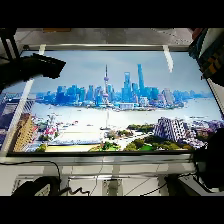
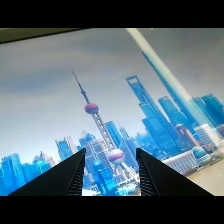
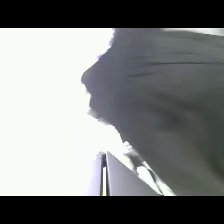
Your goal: Fold the clothes and pants, and hang the long-sleeved shirts on hangers.
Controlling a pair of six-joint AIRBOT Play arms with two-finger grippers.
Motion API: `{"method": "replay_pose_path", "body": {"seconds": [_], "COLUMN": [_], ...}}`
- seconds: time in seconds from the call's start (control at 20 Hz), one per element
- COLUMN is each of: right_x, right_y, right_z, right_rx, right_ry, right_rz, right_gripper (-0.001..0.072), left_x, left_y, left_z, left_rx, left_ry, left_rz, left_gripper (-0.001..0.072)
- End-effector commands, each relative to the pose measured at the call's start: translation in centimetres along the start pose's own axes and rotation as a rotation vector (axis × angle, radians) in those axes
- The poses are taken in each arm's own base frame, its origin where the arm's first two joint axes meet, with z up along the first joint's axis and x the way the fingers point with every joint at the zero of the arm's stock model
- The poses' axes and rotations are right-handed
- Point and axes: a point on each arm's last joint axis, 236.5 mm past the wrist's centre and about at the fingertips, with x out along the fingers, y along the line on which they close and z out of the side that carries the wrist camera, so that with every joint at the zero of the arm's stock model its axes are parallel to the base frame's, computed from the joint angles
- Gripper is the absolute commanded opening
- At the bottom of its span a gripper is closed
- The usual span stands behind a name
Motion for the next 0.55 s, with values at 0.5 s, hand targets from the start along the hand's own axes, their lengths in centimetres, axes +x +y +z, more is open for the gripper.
{"method": "replay_pose_path", "body": {"seconds": [0.5], "right_x": [-2.5], "right_y": [27.8], "right_z": [-19.7], "right_rx": [-1.197], "right_ry": [-0.051], "right_rz": [0.41], "right_gripper": [0.0027], "left_x": [0.0], "left_y": [0.0], "left_z": [0.0], "left_rx": [0.0], "left_ry": [0.0], "left_rz": [0.001], "left_gripper": [0.0347]}}
